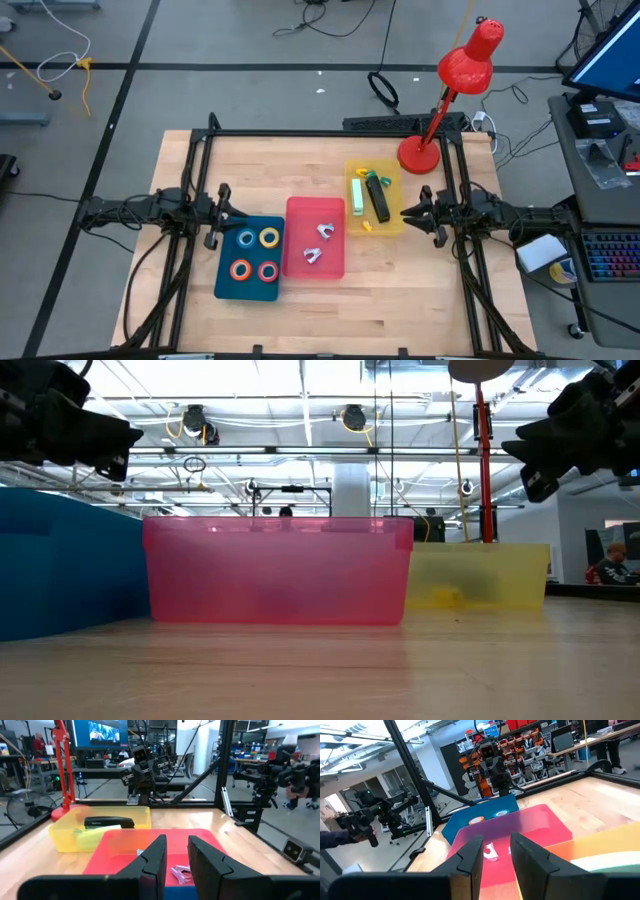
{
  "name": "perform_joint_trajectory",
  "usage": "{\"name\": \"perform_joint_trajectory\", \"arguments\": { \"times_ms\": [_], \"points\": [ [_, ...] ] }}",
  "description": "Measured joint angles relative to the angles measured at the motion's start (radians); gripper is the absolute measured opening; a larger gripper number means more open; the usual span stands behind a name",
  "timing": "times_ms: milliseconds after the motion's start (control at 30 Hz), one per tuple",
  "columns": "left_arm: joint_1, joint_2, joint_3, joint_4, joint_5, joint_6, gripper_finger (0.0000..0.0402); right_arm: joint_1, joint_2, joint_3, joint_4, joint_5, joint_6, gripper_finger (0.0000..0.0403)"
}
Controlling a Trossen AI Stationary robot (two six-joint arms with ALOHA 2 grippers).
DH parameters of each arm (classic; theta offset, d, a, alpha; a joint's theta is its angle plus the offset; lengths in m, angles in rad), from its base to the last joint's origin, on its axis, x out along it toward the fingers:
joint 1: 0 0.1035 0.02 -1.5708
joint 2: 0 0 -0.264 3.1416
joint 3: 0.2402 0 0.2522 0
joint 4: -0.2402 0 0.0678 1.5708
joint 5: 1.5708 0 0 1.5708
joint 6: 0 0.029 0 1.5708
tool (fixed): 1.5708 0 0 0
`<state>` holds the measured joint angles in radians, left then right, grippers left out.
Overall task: Pick and place Stapler, Stapler remover, tape
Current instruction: Return to Home Position
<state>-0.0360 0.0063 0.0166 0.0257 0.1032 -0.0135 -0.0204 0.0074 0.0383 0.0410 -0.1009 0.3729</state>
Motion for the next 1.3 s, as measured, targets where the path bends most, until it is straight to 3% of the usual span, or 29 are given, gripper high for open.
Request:
{"name": "perform_joint_trajectory", "arguments": {
  "times_ms": [233, 1300],
  "points": [
    [0.000, 0.000, 0.000, 0.000, 0.000, -0.052, 0.0081, 0.000, 0.000, 0.000, -0.005, -0.003, -0.086, 0.0089],
    [0.000, 0.000, 0.000, 0.001, 0.000, -0.050, 0.0081, 0.000, 0.000, -0.001, -0.001, -0.004, -0.071, 0.0089]
  ]
}}
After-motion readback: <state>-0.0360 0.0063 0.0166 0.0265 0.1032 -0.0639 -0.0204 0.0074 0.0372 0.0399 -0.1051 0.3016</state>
